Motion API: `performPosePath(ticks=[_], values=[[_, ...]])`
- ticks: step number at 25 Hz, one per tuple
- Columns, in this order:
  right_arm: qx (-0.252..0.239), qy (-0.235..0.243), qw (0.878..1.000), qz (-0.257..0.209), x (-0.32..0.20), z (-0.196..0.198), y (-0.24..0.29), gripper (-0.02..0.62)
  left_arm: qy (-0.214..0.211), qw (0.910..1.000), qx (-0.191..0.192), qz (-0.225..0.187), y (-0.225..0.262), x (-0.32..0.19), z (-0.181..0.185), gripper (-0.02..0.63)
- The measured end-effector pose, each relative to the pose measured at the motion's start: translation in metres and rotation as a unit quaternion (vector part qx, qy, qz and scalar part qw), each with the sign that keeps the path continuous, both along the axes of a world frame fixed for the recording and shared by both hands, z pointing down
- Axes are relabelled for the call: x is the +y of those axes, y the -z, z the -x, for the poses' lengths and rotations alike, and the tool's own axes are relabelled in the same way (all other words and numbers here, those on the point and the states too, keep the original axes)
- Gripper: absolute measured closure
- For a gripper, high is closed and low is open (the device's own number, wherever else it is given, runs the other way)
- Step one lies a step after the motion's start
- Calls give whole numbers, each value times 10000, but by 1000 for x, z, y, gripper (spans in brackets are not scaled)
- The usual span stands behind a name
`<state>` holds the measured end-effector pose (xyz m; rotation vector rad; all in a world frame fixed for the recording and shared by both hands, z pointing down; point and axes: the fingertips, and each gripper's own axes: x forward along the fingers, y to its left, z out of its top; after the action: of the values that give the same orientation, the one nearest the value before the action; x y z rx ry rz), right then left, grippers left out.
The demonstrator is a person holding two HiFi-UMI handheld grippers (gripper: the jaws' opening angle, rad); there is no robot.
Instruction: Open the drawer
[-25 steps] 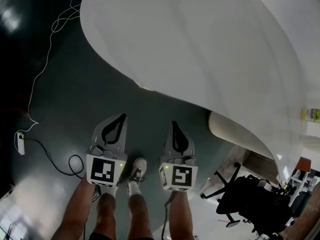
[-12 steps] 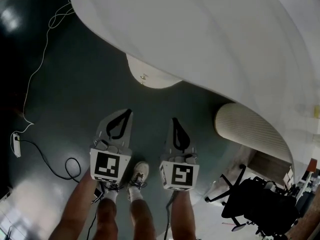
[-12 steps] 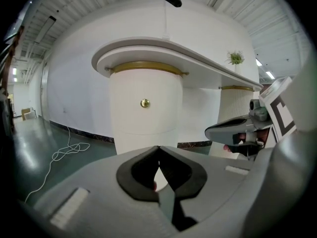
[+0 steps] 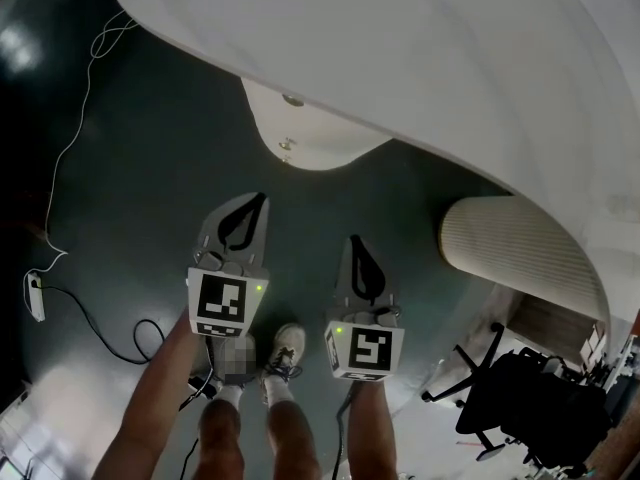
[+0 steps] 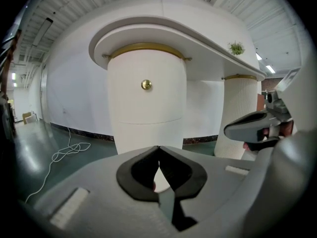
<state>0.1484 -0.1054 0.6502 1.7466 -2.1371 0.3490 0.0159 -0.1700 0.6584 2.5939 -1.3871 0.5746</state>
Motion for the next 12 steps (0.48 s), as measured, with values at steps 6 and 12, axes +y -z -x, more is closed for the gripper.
performPosePath(ticks=[6, 12], values=[[-84, -63, 9999, -17, -1, -13, -2, 594, 72, 9985, -202, 512, -42, -40, -12, 565], [-35, -153, 9999, 13, 2, -26, -7, 594, -73, 9961, -426, 764, -73, -71, -29, 426]])
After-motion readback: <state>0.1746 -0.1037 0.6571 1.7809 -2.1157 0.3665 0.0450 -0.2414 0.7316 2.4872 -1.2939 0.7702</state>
